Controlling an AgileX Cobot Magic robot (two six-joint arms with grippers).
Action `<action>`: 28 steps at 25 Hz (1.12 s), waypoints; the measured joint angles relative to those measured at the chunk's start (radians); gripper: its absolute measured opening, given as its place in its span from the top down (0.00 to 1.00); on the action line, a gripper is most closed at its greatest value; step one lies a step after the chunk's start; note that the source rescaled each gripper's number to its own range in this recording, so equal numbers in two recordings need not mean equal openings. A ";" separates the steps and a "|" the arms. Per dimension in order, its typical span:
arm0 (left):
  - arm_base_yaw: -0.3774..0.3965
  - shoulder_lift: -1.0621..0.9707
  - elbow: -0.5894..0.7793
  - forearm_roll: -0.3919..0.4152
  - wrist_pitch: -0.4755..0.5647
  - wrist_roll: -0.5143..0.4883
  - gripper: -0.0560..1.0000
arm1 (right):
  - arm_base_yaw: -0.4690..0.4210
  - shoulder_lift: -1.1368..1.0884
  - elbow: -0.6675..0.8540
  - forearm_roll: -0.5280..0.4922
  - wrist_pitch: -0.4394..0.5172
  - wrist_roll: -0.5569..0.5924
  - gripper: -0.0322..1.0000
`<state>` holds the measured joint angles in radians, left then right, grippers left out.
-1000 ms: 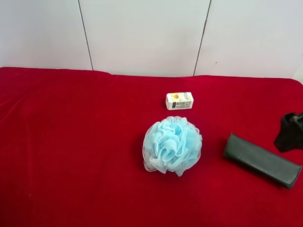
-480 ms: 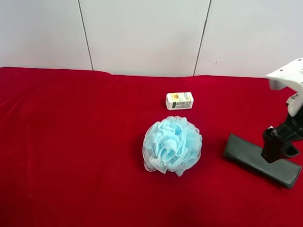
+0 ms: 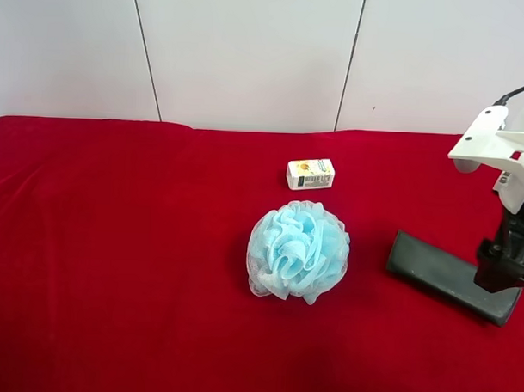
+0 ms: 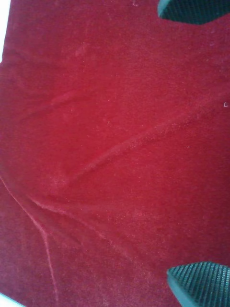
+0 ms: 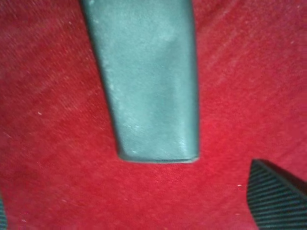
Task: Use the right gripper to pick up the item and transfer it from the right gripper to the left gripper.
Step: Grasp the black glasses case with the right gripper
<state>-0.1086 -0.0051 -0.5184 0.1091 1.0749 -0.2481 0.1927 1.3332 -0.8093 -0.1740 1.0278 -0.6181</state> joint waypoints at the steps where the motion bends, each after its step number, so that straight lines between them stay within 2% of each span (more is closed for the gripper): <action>1: 0.000 0.000 0.000 0.000 0.000 0.000 0.00 | 0.000 0.000 0.001 -0.010 0.000 -0.010 0.01; 8: 0.000 0.000 0.000 0.000 0.000 0.000 0.00 | 0.000 -0.001 0.116 -0.101 -0.050 -0.043 0.01; 13: 0.000 0.000 0.000 0.000 0.000 0.000 0.00 | 0.000 -0.002 0.227 -0.114 -0.163 -0.085 0.01; 17: 0.000 0.000 0.000 0.000 0.000 0.000 0.00 | 0.000 -0.002 0.237 -0.147 -0.223 -0.084 0.04; 24: 0.000 0.000 0.000 0.000 0.000 0.000 0.00 | 0.000 0.000 0.255 -0.242 -0.249 -0.057 0.09; 28: 0.000 0.000 0.000 0.000 0.000 0.000 0.00 | -0.049 0.019 0.255 -0.244 -0.275 -0.054 0.10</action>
<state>-0.1086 -0.0051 -0.5184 0.1091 1.0749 -0.2481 0.1439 1.3518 -0.5540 -0.4182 0.7531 -0.6718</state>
